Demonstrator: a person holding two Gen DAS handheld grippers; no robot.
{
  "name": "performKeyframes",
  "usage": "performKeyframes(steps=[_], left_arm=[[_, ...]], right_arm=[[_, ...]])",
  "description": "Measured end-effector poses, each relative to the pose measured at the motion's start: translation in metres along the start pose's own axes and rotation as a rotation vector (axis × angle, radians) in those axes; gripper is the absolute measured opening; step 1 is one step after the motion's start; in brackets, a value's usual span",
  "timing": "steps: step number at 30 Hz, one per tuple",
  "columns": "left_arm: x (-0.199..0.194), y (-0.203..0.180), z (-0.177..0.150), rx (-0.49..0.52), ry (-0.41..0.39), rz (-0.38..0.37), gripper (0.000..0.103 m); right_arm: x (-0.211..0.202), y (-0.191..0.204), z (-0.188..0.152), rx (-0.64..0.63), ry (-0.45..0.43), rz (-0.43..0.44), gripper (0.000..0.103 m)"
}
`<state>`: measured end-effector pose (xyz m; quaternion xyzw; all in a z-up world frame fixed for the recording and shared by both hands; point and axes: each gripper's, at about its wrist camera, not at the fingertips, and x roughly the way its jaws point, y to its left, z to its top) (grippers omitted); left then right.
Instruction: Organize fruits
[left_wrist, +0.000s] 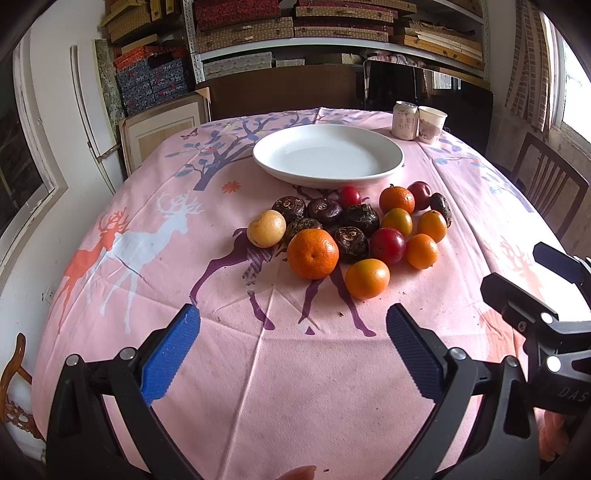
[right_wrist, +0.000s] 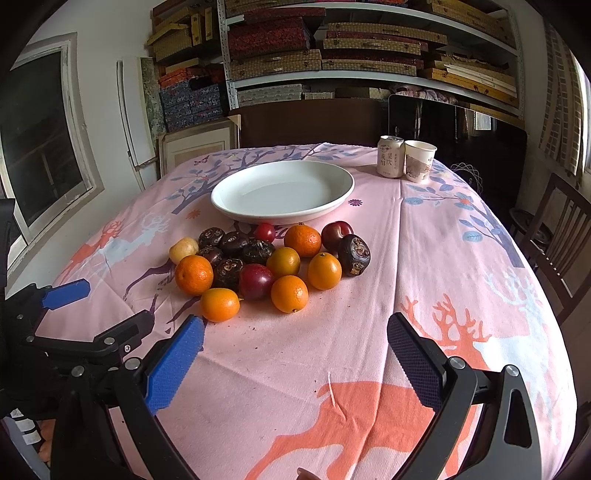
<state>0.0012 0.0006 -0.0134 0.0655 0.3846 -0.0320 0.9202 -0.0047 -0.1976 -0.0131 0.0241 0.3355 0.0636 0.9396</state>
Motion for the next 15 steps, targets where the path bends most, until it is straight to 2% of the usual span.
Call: performKeyframes(steps=[15], left_arm=[[-0.0003, -0.0012, -0.0015, 0.001, 0.003, 0.0, 0.099]], right_arm=[[-0.0014, 0.0014, 0.0004, -0.003, -0.001, 0.003, 0.1]])
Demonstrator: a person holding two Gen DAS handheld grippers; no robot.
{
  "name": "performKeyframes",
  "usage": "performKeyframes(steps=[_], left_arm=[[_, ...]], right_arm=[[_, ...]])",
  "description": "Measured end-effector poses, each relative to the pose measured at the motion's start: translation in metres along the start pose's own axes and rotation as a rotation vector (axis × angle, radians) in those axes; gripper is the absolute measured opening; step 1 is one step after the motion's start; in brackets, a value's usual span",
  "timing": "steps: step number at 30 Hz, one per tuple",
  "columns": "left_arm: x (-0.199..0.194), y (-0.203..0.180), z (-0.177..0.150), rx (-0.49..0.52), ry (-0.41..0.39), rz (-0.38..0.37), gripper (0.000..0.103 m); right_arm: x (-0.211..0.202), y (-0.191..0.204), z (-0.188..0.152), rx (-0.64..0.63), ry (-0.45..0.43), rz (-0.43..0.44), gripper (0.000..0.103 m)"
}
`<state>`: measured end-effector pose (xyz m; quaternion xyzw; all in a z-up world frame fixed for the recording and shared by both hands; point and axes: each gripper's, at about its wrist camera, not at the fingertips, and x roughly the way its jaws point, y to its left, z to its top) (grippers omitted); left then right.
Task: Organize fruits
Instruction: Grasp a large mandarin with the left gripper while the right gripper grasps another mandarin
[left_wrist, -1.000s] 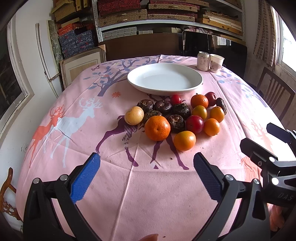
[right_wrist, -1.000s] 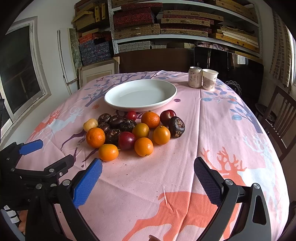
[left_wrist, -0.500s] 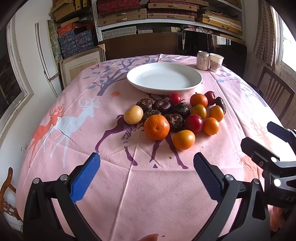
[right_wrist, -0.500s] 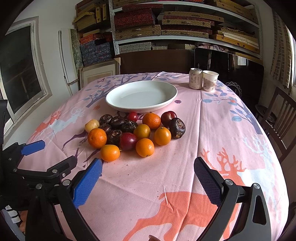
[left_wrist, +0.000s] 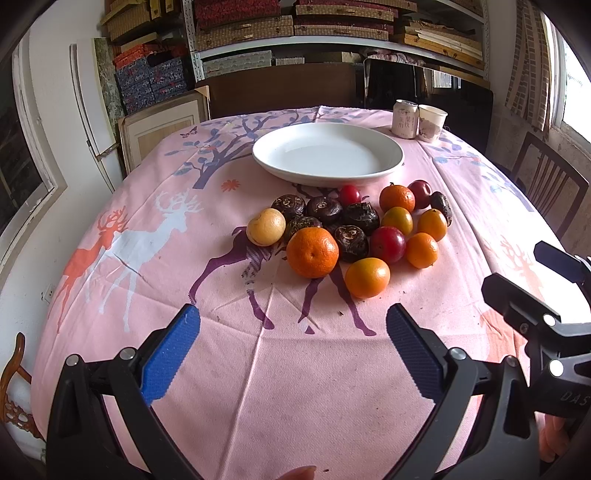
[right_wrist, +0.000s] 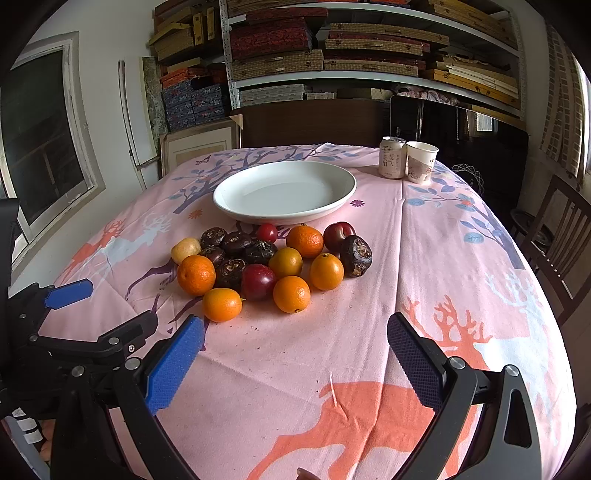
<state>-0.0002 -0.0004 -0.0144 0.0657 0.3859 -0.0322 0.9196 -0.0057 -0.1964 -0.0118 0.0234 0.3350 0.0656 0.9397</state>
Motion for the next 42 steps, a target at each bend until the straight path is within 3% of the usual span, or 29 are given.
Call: performKeyframes(steps=[14, 18, 24, 31, 34, 42], left_arm=[[0.003, -0.002, -0.003, 0.005, 0.011, -0.002, 0.099], [0.017, -0.001, -0.004, 0.03, 0.054, -0.011, 0.099], [0.062, 0.004, -0.009, 0.074, 0.204, -0.011, 0.099], [0.085, 0.012, -0.002, 0.071, 0.259, -0.081, 0.099], [0.088, 0.021, -0.004, 0.055, 0.22, -0.152, 0.099], [0.088, 0.019, -0.001, 0.119, 0.218, -0.172, 0.099]], right_arm=[[0.0, 0.001, -0.001, -0.004, 0.004, -0.001, 0.1], [0.018, 0.002, -0.005, -0.035, 0.078, -0.033, 0.1], [0.063, -0.012, -0.022, -0.105, 0.25, -0.104, 0.1], [0.086, -0.021, -0.019, -0.082, 0.314, -0.043, 0.1], [0.089, -0.022, -0.018, -0.099, 0.328, -0.02, 0.1], [0.086, -0.025, -0.019, -0.159, 0.326, 0.034, 0.1]])
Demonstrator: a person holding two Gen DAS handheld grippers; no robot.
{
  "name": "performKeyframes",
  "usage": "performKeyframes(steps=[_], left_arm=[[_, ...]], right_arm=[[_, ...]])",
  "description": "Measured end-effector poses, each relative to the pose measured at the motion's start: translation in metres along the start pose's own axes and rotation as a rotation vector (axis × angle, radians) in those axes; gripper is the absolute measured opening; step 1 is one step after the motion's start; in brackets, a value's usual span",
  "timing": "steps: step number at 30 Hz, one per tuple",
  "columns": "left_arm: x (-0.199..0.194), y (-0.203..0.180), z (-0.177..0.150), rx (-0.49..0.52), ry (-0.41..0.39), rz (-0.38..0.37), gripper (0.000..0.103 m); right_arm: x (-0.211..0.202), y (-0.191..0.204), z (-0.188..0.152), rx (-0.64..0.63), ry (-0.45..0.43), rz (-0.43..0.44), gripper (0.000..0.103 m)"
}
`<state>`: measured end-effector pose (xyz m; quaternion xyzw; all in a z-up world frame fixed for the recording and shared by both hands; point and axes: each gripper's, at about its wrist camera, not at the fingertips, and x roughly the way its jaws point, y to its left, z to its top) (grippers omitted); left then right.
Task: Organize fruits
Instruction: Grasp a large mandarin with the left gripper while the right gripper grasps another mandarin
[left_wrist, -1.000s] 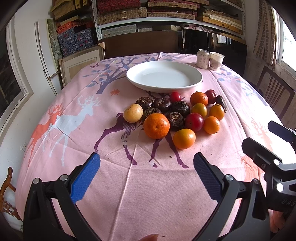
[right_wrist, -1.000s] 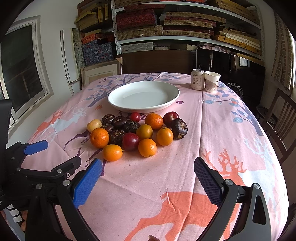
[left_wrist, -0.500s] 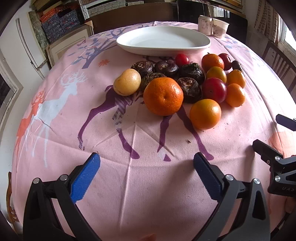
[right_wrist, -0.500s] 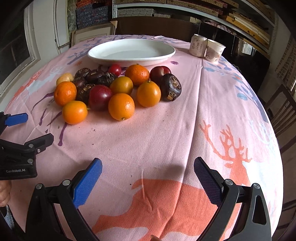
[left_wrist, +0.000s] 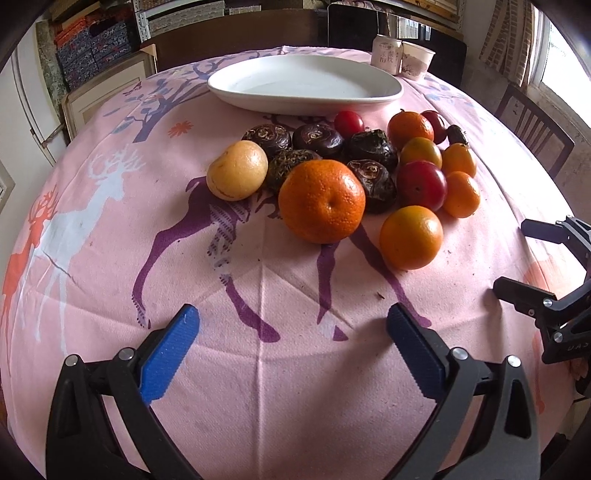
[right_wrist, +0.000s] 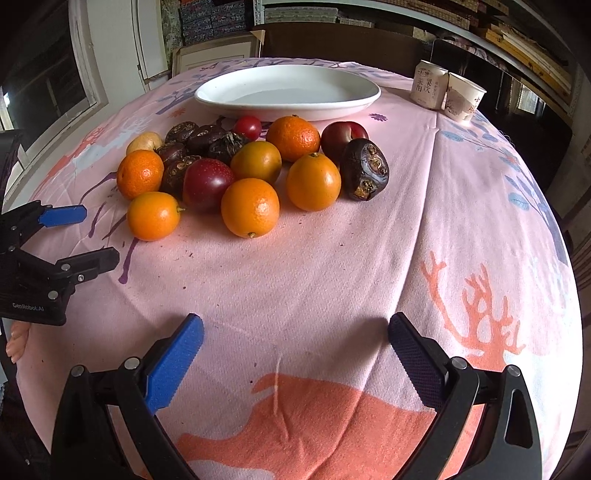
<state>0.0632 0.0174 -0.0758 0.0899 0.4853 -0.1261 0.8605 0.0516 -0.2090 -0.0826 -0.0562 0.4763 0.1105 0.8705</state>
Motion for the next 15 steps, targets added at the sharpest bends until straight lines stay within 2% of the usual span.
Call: performKeyframes(steps=[4, 8, 10, 12, 15], left_arm=[[-0.005, -0.001, 0.019, 0.027, -0.074, 0.052, 0.099], [-0.006, -0.005, 0.04, 0.051, -0.111, 0.031, 0.099], [-0.002, -0.009, 0.045, 0.069, -0.118, 0.028, 0.088], [0.006, -0.009, 0.045, 0.07, -0.093, 0.007, 0.061], [0.014, -0.008, 0.043, 0.056, -0.077, -0.053, 0.049]], right_arm=[[-0.004, -0.009, 0.014, 0.029, -0.046, 0.011, 0.1], [-0.006, -0.025, 0.036, 0.081, -0.121, 0.036, 0.1], [-0.003, -0.035, 0.039, 0.129, -0.14, 0.08, 0.1], [0.001, -0.043, 0.037, 0.167, -0.152, 0.115, 0.1], [0.005, -0.054, 0.036, 0.218, -0.15, 0.169, 0.1]])
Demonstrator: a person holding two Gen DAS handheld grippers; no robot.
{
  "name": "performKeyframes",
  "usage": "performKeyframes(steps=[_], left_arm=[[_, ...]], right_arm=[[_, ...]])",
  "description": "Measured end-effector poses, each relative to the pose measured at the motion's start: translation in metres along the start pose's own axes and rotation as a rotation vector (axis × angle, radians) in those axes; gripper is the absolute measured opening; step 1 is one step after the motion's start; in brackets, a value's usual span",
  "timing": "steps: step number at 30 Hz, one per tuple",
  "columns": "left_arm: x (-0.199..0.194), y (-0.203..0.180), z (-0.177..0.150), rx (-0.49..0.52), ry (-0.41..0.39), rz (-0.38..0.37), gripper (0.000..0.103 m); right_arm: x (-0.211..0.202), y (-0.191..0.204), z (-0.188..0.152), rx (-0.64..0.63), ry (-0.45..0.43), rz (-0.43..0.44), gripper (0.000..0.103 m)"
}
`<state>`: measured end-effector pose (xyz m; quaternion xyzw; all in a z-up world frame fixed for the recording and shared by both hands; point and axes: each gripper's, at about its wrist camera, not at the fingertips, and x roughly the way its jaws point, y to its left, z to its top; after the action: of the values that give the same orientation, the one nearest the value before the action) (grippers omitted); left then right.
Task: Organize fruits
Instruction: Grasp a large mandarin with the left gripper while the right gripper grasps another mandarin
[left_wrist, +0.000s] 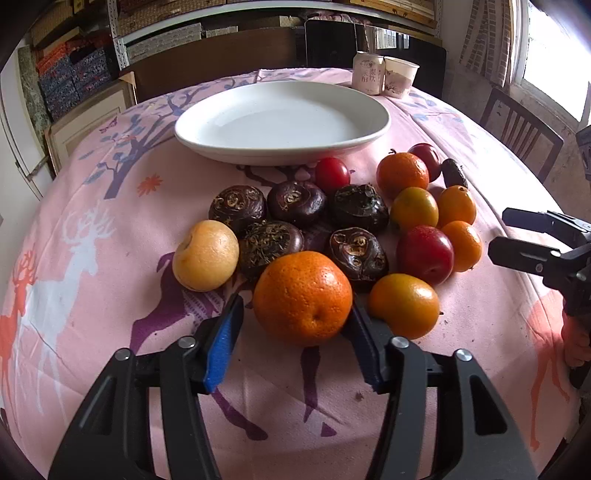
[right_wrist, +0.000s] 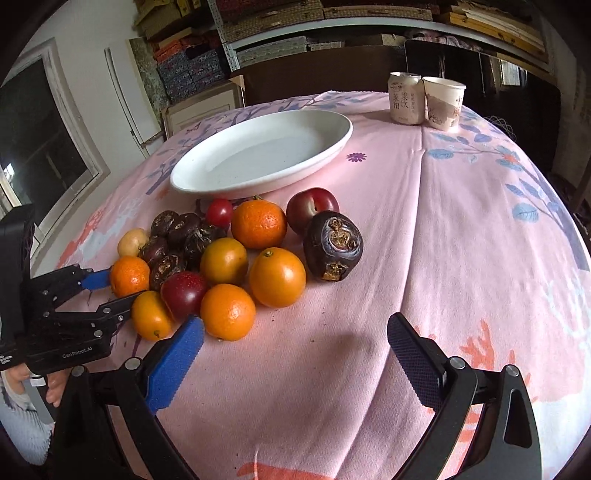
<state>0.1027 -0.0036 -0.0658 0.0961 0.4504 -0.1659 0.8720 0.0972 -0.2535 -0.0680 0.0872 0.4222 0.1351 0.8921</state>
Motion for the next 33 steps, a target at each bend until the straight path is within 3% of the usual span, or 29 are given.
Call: performKeyframes(steps=[5, 12, 17, 20, 24, 33], left_arm=[[0.002, -0.005, 0.002, 0.013, -0.017, 0.011, 0.045], [-0.008, 0.008, 0.0, -0.054, -0.075, -0.018, 0.044], [-0.012, 0.009, -0.003, -0.064, -0.087, -0.042, 0.044], [-0.016, 0.004, -0.004, -0.043, -0.108, -0.059, 0.044], [-0.018, -0.001, -0.005, -0.027, -0.116, -0.077, 0.044], [-0.014, 0.0, -0.006, -0.039, -0.106, -0.093, 0.044]], right_arm=[[0.0, -0.002, 0.001, 0.009, -0.01, 0.015, 0.098], [0.003, 0.002, -0.002, -0.008, 0.011, 0.013, 0.078], [0.004, 0.018, -0.004, -0.077, 0.019, 0.006, 0.075], [0.007, 0.031, -0.005, -0.119, 0.026, 0.015, 0.067], [0.021, 0.043, -0.003, -0.134, 0.079, 0.053, 0.045], [0.024, 0.044, -0.001, -0.13, 0.072, 0.096, 0.037]])
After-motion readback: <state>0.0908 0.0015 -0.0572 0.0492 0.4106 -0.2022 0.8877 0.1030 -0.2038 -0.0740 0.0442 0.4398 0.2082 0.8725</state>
